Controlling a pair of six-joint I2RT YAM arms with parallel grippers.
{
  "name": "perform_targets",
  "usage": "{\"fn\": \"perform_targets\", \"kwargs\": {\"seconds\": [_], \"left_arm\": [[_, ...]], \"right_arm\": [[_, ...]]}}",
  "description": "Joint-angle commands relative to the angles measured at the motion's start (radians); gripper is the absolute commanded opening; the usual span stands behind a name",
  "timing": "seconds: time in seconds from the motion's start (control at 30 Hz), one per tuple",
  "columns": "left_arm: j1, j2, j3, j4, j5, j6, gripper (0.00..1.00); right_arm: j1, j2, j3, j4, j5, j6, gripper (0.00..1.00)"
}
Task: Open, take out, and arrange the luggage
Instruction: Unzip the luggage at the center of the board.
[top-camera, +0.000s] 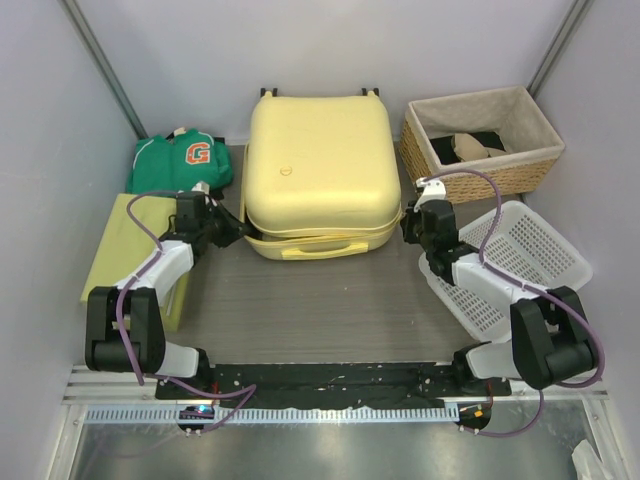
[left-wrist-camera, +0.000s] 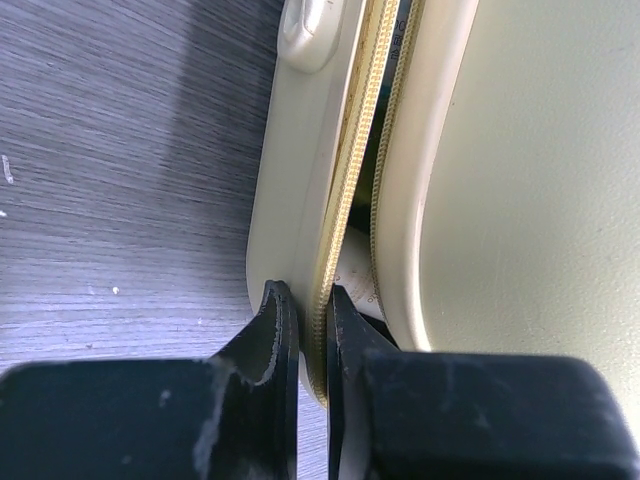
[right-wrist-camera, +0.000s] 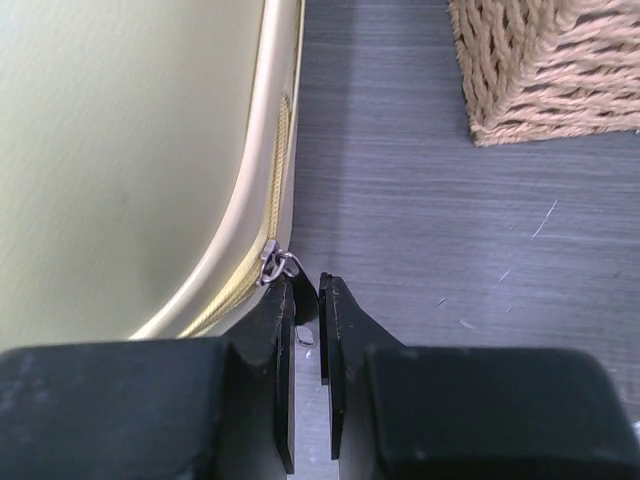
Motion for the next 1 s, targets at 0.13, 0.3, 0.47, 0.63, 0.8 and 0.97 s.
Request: {"fn": "perform_targets", "kwargs": {"seconds": [0.13,0.3,0.47,0.63,0.8,0.97], "left_arm": [[0.069,0.025,0.003,-0.001,-0.118,0.05,0.0],[0.068,0.02,0.0,-0.014,-0.116,0.058,0.0],[0.068,0.008,0.003,-0.011,-0.098,0.067,0.0],[0.06,-0.01,0.037,-0.018,-0.038,0.078,0.0],[0.016,-0.043,0.065,-0.041,0.005,0.087,0.24],[0.007,-0.113,0.1,-0.112,0.028,0.118,0.49]], "right_arm": [[-0.16,0.088,0.088,0.117,0.218,-0.095,0.01],[-0.176,0.15,0.165,0.114,0.187,-0.12,0.01],[-0.176,0.128,0.19,0.062,0.14,-0.121,0.03],[-0.177,0.041,0.168,-0.01,0.123,-0.114,0.38],[-0.177,-0.091,0.118,-0.023,0.172,-0.082,0.65],[-0.177,-0.227,0.064,0.015,0.181,-0.028,0.76]]}}
